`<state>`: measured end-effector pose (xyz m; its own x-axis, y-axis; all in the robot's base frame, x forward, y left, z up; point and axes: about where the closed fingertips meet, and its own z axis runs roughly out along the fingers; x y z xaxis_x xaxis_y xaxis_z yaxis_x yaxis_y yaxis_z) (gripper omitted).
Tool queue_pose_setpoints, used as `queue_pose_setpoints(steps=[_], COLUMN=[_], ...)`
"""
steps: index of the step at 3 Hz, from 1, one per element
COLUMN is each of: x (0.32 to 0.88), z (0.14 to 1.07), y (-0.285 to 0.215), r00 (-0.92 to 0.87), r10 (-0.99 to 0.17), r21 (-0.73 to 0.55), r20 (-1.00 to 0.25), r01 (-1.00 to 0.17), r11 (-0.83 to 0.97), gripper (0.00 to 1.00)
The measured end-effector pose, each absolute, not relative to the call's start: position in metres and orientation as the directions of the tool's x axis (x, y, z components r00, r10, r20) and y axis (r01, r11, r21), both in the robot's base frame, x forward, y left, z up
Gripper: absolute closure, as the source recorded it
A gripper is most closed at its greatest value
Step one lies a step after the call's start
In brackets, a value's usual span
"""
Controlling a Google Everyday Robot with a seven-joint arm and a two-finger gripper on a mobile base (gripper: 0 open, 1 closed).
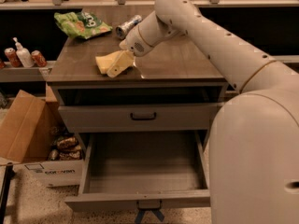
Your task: Place sponge into middle drawer
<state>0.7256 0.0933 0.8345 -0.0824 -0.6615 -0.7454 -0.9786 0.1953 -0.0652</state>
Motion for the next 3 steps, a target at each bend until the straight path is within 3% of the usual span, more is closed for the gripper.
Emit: queue_pose_setpoints(steps=[1,3], x=[0.724,0.705], z=[0.836,0.88], y=[0.101,0.095], r00=[-0.063,0.012], r10=[-0.657,-0.642], r21=[-0.071,-0.146], r20=[-0.752,-0.767], r01=[-0.982,-0.977], r11=[0.175,0.157], gripper=[0.49,0.96])
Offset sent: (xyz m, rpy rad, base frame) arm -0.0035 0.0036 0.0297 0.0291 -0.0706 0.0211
